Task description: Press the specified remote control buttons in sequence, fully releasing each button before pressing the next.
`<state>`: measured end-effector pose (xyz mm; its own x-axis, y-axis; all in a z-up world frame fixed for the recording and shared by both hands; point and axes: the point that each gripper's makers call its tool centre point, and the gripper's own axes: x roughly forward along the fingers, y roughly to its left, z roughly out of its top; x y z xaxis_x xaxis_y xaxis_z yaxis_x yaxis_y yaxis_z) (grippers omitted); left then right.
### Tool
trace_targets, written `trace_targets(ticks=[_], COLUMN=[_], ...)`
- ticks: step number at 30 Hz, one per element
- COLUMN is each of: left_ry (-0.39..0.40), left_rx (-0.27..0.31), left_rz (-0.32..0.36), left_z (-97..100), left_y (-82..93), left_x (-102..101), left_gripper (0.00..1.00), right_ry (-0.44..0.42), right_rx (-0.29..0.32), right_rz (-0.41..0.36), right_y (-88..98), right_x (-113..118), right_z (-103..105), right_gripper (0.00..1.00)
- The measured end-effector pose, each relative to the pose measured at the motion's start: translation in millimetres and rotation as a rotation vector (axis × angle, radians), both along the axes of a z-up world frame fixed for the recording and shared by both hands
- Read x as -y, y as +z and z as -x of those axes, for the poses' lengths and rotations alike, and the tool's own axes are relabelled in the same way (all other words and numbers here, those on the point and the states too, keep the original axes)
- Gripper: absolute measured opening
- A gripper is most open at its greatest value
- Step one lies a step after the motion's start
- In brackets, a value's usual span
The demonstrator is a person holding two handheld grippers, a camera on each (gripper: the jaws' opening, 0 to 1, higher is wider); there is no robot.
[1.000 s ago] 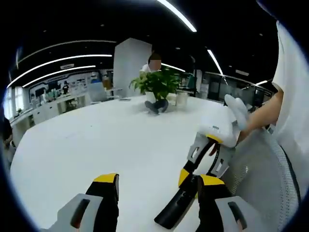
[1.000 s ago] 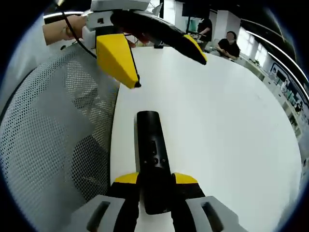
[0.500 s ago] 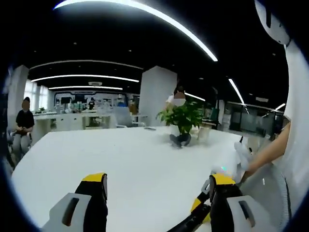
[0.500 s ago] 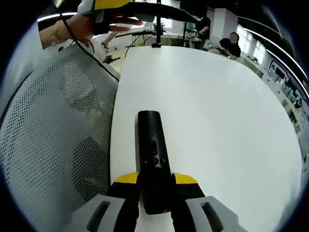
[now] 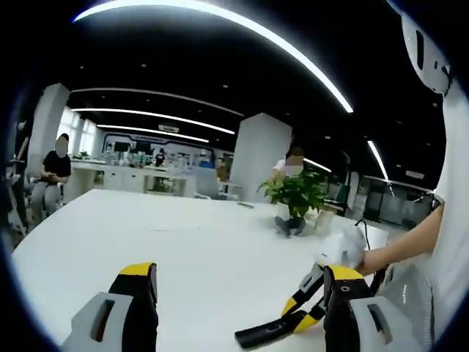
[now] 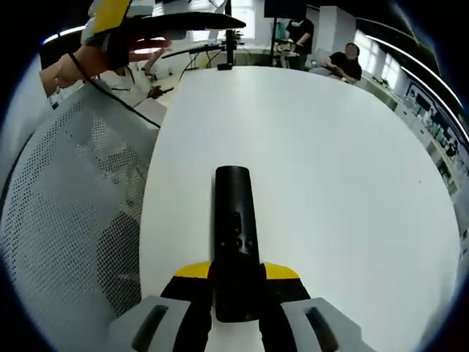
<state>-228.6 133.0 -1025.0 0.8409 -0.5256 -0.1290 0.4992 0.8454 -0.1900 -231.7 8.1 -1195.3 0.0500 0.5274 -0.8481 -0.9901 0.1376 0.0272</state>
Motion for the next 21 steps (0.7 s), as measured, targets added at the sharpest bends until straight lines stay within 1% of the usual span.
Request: trace_targets(ticks=[5, 9, 13, 15, 18, 21], left_ry=[0.037, 0.050, 0.052, 0.051, 0.051, 0.058], left_rx=[-0.007, -0.009, -0.010, -0.013, -0.015, -0.010], left_rz=[0.017, 0.017, 0.016, 0.003, -0.015, -0.007], left_z=[8.2, 9.9, 8.0, 7.2, 6.0, 5.3], left_y=[5.0, 6.7, 6.0, 4.6, 4.2, 5.6], left_x=[2.2, 1.6, 2.0, 2.5, 2.1, -2.1], left_gripper=[0.97, 0.97, 0.97, 0.98, 0.98, 0.98], right_ry=[-0.035, -0.049, -0.031, -0.019, -0.013, -0.008], right_rx=[-0.012, -0.014, 0.007, 0.015, 0.020, 0.031], right_rz=[-0.002, -0.003, 0.032, 0.055, 0.063, 0.075], right_y=[1.3, 1.9, -0.6, -2.7, -2.1, -2.3], right_x=[0.3, 1.1, 4.5, 6.8, 6.8, 5.9], right_z=[-22.9, -38.3, -57.5, -66.1, -78.9, -93.7], right_gripper=[0.21, 0.21, 0.21, 0.21, 0.21, 0.21])
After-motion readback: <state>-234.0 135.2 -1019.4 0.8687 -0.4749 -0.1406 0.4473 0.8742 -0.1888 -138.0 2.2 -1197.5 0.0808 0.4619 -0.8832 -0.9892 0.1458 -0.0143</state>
